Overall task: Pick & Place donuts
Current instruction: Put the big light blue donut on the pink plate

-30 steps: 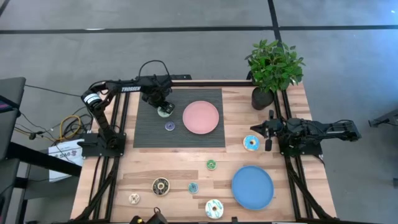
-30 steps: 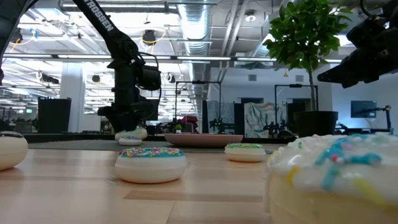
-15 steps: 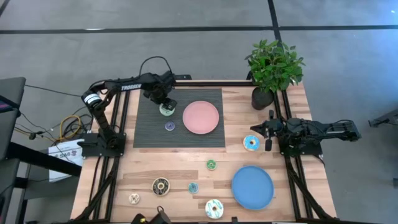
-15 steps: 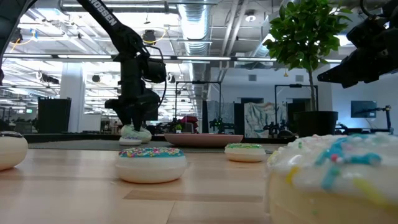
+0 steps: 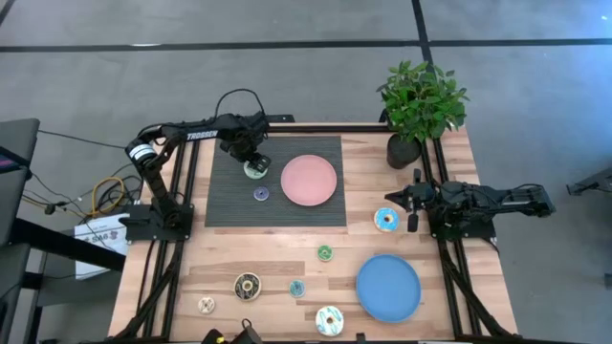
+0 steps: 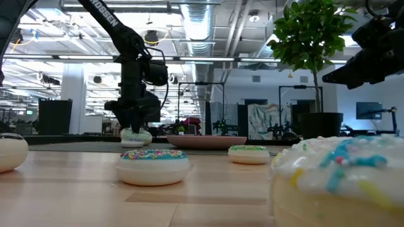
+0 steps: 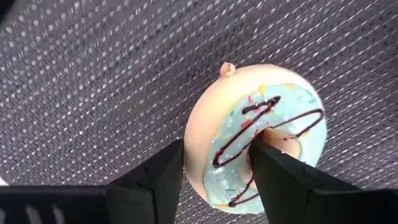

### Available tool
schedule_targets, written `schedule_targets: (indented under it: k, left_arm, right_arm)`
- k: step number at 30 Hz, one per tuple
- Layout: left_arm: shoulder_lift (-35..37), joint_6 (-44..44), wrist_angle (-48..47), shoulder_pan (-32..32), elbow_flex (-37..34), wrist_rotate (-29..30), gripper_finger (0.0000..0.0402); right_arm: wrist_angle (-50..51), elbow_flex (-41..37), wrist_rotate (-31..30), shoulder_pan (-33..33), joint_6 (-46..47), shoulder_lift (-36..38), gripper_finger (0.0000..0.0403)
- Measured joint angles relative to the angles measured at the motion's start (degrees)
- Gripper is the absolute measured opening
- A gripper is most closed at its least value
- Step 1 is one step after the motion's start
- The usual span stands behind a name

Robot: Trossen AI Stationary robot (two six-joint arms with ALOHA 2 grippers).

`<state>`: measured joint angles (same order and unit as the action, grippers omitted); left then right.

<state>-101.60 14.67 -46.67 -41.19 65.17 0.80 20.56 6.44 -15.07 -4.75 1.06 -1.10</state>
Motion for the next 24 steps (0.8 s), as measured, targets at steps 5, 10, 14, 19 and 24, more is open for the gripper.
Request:
schedule_targets:
  k: [5, 10, 14, 19, 24]
  left_arm:
    - [0.0, 0.51, 1.81, 0.0, -1.25, 0.11, 0.0175]
    - [0.0, 0.61, 3.7, 0.0, -1.34, 0.1, 0.0175]
    - [0.0, 0.35, 4.1, 0.02, -1.34, 0.09, 0.0175]
    - [0.0, 0.2, 4.18, 0.02, -1.34, 0.29, 0.0175]
    - [0.0, -0.28, 4.74, 0.04, -1.34, 1.54, 0.0175]
  right_arm:
    - [0.0, -0.01, -0.02, 0.0, -0.01, -0.01, 0.0001]
    - [0.0, -0.01, 0.0, 0.0, 0.0, 0.0, 0.0001]
    - [-0.01, -0.01, -0.02, 0.0, 0.0, -0.01, 0.0001]
    - [-0.02, -0.02, -0.02, 0.0, 0.0, -0.02, 0.0001]
    - [-0.01, -0.01, 0.0, 0.0, 0.0, 0.0, 0.0001]
